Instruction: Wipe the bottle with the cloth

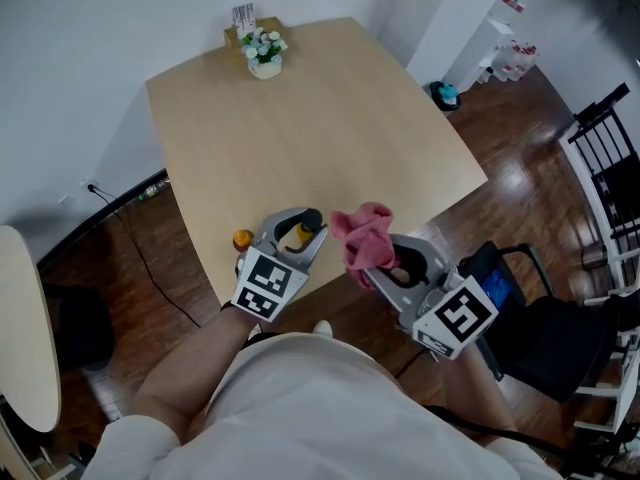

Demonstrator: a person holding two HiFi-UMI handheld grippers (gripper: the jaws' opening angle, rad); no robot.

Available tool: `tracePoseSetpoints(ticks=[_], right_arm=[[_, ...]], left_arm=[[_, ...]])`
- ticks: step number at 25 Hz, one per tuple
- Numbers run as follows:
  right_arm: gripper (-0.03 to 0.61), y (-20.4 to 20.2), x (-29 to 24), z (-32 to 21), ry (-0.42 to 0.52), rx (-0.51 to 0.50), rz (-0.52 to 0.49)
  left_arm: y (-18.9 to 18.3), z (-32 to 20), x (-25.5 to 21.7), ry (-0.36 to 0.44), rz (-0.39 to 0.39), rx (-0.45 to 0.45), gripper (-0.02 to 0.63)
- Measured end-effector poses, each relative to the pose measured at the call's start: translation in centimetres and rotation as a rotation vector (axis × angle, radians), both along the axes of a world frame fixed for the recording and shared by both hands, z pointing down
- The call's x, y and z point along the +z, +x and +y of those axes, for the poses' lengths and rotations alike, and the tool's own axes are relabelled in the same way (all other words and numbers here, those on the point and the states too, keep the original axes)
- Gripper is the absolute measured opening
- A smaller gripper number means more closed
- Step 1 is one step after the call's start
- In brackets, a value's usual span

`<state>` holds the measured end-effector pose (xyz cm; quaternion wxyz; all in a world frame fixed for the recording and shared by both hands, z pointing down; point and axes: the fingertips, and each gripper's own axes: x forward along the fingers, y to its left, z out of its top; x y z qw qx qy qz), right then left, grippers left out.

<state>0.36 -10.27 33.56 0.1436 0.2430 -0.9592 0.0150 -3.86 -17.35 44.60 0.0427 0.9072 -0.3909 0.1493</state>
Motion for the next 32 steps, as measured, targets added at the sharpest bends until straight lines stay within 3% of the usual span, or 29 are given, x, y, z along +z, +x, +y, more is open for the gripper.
tracePoseSetpoints(ticks=[5,8,19,27,32], right_arm=[[0.087,-5.5,-0.3,-0.9,0.022,-0.14,0.031],[0.087,-6.8,0.1,-0.9,0.027,-0.189,0.067],[0.087,-3.1,0.2,-3.7,0.006,-0.07,0.027],[0.087,-2.9,0.6,-3.9,-0.023,-0.062,-0.093],[0.087,-2.4,2.8,-3.9,-0.065,-0.033,-0.108]], left_arm=[[0.8,1.7,-1.5,0.012,-0.028,0.057,0.149],[1.1,2.7,-1.4,0.012,-0.047,0.069,0.149],[-0.6,3.6,-4.1,0.05,-0.076,0.071,0.149],[-0.7,3.4,-9.9,-0.003,0.109,0.116,0.149],[-0.9,3.3,-12.4,-0.031,0.156,0.131,0.149]])
